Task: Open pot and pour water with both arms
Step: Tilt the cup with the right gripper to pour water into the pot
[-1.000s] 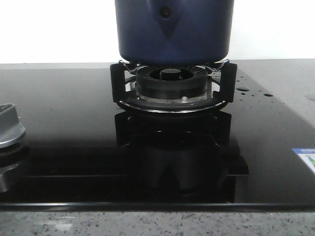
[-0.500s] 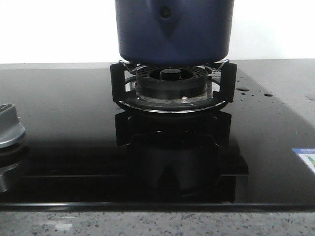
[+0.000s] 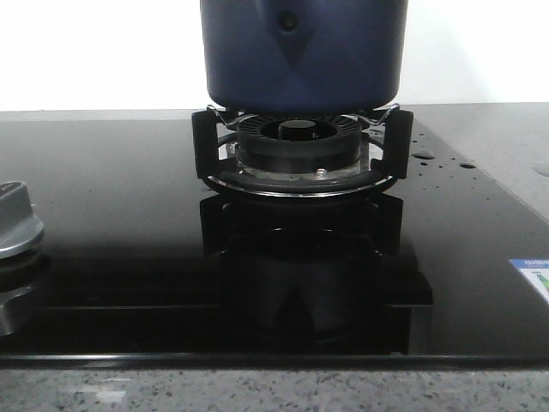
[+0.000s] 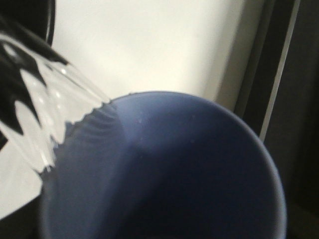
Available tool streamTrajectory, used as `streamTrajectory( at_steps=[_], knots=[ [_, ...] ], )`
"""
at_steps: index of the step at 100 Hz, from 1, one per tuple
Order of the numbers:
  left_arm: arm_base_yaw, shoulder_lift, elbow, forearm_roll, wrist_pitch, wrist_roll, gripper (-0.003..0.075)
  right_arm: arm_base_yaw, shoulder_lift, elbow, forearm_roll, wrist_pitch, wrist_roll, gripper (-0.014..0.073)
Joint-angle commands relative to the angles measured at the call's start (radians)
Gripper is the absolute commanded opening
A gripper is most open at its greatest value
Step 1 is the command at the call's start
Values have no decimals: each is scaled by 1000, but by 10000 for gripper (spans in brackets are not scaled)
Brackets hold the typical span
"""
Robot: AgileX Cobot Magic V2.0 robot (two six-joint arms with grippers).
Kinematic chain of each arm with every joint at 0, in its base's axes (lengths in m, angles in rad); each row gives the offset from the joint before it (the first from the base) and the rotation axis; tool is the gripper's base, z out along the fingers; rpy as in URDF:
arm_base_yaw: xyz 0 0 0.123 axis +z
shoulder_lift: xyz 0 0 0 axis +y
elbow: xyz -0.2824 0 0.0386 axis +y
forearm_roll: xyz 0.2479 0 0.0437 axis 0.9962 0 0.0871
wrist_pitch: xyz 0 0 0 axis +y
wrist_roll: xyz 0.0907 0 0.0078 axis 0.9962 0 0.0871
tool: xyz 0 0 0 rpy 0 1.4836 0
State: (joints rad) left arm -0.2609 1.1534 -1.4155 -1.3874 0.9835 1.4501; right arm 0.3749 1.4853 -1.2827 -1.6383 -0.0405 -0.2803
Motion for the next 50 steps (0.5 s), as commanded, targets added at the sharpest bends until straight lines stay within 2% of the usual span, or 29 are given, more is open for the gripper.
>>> streamTrajectory(
  at_steps=[1,16,50],
  knots=[
    [1,-25,-35,-86,-30,-10,291,0,-35,-39,-133,40,-8,164],
    [1,-25,-35,-84,-30,-10,291,4,-35,-39,-244,105,-8,164],
    [1,-25,-35,-82,-32,-10,291,27,-35,-39,-234,116,4,164]
  ],
)
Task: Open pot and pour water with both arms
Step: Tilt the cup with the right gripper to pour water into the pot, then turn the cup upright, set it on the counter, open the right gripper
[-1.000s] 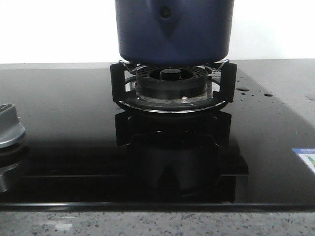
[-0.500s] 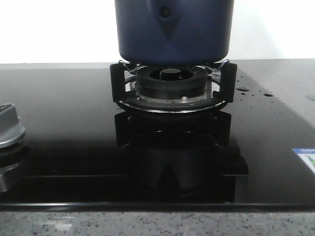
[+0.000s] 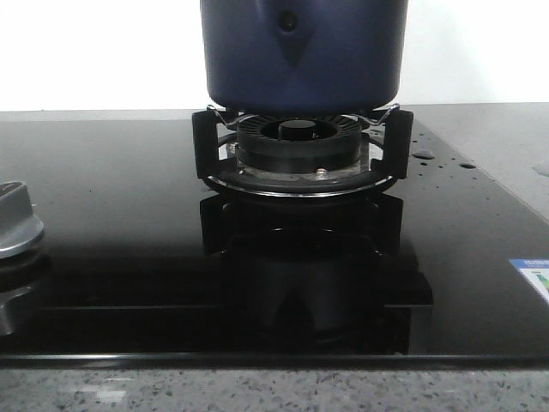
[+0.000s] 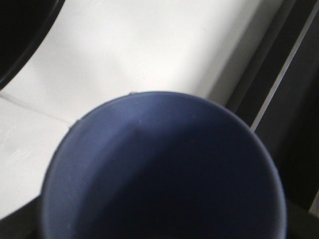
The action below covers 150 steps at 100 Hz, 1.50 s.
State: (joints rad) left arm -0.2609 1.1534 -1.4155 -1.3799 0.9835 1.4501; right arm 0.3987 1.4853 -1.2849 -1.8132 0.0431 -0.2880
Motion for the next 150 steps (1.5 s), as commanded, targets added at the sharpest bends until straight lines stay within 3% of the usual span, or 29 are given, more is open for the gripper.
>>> streamTrajectory(
  at_steps=[1,24,42,57,66,84,92,103,118,136,150],
  knots=[
    [1,-25,-35,-89,-32,-10,291,3,-35,-37,-58,29,20,164],
    [1,-25,-35,-88,-32,-10,291,16,-43,-37,90,35,457,164],
    [1,-25,-35,-81,-32,-10,291,40,-114,-37,282,210,741,164],
    [1,-23,-35,-73,-32,-10,291,0,-217,-27,568,368,749,164],
    [-1,-16,-35,-73,-32,-10,291,-91,-292,41,704,350,757,164],
    [-1,1,-35,-75,-28,-10,291,-347,-465,368,745,31,923,164],
    [-1,10,-35,-73,-28,-10,291,-466,-515,532,746,-145,957,164],
    [-1,23,-35,-73,-28,-10,291,-568,-530,693,768,-283,973,164],
    [-1,34,-35,-73,-28,-10,291,-596,-530,832,837,-333,973,164],
    [-1,34,-35,-73,-26,-10,291,-596,-528,861,853,-335,973,169],
    [-1,34,-35,-73,-8,-11,291,-596,-528,861,870,-335,973,238]
  ],
)
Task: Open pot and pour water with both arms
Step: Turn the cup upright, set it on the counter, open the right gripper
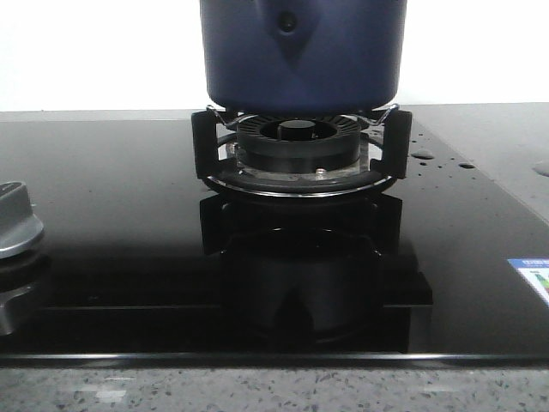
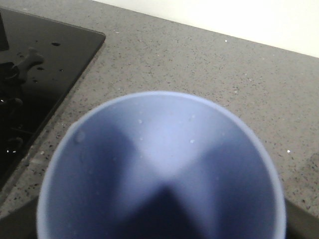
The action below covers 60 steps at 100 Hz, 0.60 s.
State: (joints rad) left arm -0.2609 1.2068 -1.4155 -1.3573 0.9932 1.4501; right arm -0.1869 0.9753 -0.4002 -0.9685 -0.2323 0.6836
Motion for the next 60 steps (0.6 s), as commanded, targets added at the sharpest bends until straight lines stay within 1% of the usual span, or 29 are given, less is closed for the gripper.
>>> streamTrajectory(
  at_steps=[1,7,26,33,40,47,60],
  knots=[
    [-1,-19,-35,-95,-18,-11,291,-10,-18,-24,26,-59,1,244],
    [-1,-19,-35,-95,-12,-12,291,-10,-18,-24,26,-65,1,294],
    [-1,-19,-35,-95,-12,-15,291,-10,-18,-24,26,-77,1,502],
    [-1,-19,-35,-95,-12,-15,291,-10,-18,-24,26,-88,1,559],
    [-1,-19,-35,-95,-12,-15,291,-10,-20,-24,28,-96,1,598],
    [-1,-19,-35,-95,-12,-15,291,-10,-24,-24,46,-103,1,621],
    [-20,-19,-35,-95,-12,-15,291,-10,-58,-24,68,-105,1,622]
  ],
)
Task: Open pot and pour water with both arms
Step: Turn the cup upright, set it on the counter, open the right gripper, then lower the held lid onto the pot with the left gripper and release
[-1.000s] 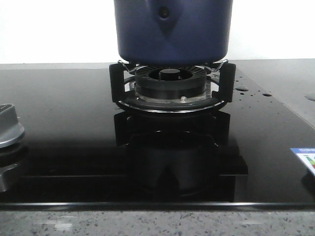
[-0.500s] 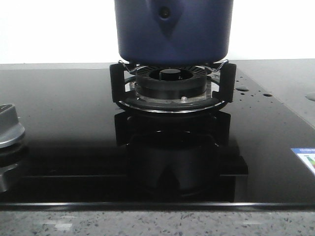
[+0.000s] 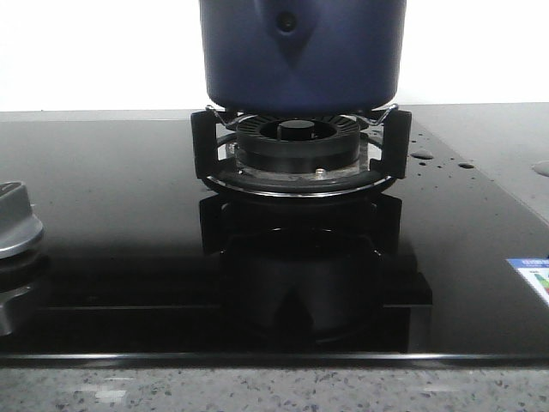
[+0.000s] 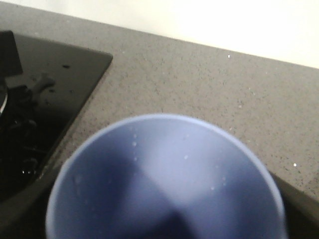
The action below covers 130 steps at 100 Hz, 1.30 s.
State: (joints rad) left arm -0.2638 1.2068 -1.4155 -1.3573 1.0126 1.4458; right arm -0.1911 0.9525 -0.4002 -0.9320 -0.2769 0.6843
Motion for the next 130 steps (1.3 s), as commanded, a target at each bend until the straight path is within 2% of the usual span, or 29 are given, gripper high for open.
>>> streamTrajectory(
  at_steps=[1,23,42,58,63,68,75,78,85,87,130],
  knots=[
    [-22,-19,-35,-95,-31,-11,291,-6,-38,-24,32,-60,1,622],
    [-66,16,-35,-99,-64,-11,291,-6,-177,-39,33,-76,1,622],
    [-103,105,-35,-175,-116,4,291,-4,-287,-72,33,-98,1,620],
    [-132,198,-35,-208,-148,71,291,-4,-379,-91,34,-100,22,610],
    [-137,230,-35,-229,-156,81,291,-4,-404,-92,34,-95,73,570],
    [-139,260,-35,-254,-159,88,291,-4,-428,-92,34,-89,137,489],
    [-139,299,-35,-276,-159,102,291,-4,-461,-92,34,-71,226,307],
    [-139,315,-37,-283,-159,104,291,-4,-474,-92,32,-63,256,193],
    [-139,347,-37,-297,-159,112,291,-4,-506,-92,25,-46,262,-36],
    [-139,352,-37,-299,-159,118,291,-4,-515,-92,22,-44,262,-69],
    [-148,470,-37,-316,-159,153,291,-4,-566,-92,3,45,262,-64]
  ],
)
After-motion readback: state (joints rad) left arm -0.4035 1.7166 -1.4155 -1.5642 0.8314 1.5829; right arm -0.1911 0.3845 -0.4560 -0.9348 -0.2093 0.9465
